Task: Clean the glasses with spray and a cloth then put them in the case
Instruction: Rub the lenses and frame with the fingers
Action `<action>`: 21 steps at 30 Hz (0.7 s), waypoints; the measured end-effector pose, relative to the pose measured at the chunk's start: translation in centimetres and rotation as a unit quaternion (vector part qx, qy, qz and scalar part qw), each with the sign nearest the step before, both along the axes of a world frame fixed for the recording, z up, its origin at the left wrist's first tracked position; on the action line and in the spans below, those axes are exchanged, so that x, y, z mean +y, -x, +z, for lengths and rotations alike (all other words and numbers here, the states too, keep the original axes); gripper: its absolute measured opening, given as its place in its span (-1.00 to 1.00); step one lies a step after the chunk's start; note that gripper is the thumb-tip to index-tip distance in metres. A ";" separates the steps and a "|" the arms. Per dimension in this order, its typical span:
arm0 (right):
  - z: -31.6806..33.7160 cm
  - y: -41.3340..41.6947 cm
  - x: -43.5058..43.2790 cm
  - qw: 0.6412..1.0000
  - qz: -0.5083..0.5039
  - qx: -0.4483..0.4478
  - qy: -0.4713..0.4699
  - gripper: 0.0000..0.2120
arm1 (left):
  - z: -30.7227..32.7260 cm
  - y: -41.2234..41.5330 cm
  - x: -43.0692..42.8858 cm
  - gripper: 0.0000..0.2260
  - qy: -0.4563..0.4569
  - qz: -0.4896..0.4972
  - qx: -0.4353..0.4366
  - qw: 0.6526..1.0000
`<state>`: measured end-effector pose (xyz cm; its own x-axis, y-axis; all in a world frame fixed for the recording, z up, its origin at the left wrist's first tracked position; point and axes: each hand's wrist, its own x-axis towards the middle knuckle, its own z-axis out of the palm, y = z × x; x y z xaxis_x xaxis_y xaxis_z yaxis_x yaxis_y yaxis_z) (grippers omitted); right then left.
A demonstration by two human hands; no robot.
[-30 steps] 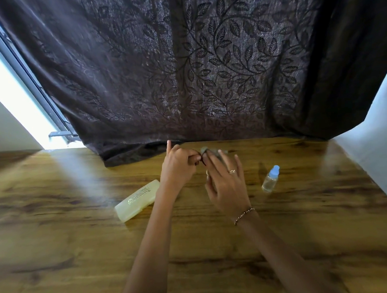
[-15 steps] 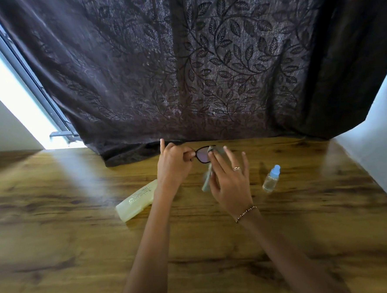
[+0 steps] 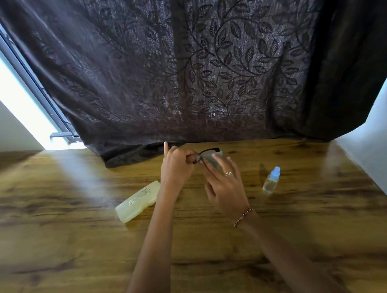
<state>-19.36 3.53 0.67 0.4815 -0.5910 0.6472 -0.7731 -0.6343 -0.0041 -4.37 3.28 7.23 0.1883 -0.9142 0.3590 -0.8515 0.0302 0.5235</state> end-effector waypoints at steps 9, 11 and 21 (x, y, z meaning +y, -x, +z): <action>0.4 -0.1 -0.3 0.999 -0.030 -0.040 0.010 -0.61 | 0.6 -0.7 -0.1 -0.83 0.013 0.012 0.003 1.000; 0.4 -0.3 -0.4 1.000 -0.013 -0.019 0.004 -0.58 | 0.5 -0.3 -0.1 -0.82 -0.001 -0.003 0.011 1.000; 0.6 0.0 -0.6 0.998 -0.015 -0.005 0.055 -0.68 | 0.2 -0.1 0.2 -0.80 -0.042 -0.015 0.054 0.998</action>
